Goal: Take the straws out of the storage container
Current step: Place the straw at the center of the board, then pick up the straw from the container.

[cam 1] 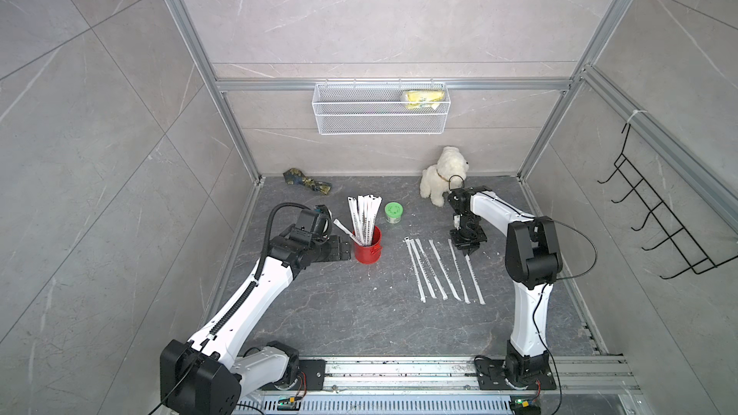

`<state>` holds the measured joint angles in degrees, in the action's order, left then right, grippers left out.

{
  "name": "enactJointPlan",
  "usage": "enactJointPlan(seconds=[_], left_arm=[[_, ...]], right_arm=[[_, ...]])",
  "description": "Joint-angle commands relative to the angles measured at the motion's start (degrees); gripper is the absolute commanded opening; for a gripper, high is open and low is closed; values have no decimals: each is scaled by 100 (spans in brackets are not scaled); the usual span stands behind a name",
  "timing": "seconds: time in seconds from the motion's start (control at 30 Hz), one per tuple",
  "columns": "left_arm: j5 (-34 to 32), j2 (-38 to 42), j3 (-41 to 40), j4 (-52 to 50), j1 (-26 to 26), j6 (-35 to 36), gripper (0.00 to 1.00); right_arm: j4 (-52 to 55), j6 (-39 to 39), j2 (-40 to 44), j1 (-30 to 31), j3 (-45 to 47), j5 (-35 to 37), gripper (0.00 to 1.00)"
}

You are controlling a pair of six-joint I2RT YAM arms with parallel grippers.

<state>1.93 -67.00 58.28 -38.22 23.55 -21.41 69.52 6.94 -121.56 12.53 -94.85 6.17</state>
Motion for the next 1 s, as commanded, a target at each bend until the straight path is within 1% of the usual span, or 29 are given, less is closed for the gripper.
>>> enactJointPlan(seconds=[0.0,0.13,0.27,0.37,0.43,0.47,0.53,0.63,0.67,0.8,0.9,0.97], left_arm=[[92,-23,144,16,27,27,99],[95,-23,148,20,27,30,99],[86,-30,148,25,31,31,99],[41,7,144,24,32,31,99],[7,37,145,24,27,31,99],[-6,43,131,25,32,34,99],[-18,45,131,19,32,38,99],[-39,43,144,22,27,40,99],[-60,53,140,21,27,38,99],[-310,256,105,39,27,-3,99],[-663,607,-28,154,27,-36,99],[-972,851,-102,204,27,-97,99]], right_arm=[[-42,145,-85,-25,78,-62,18],[-158,150,148,-25,199,-206,19],[-493,158,680,-7,497,-622,20],[-1080,218,1338,28,1001,-1178,22],[-1607,276,1835,86,1412,-1549,25],[-1953,370,2180,160,1671,-1662,28],[-2483,558,2687,318,2028,-1696,30],[-3176,856,3261,756,2435,-1490,35],[-3275,908,3325,948,2440,-1431,35],[-3412,885,3187,1874,2094,-1016,34],[-3754,682,3034,2528,1900,-823,35],[-4089,565,2945,2830,1883,-726,37]])
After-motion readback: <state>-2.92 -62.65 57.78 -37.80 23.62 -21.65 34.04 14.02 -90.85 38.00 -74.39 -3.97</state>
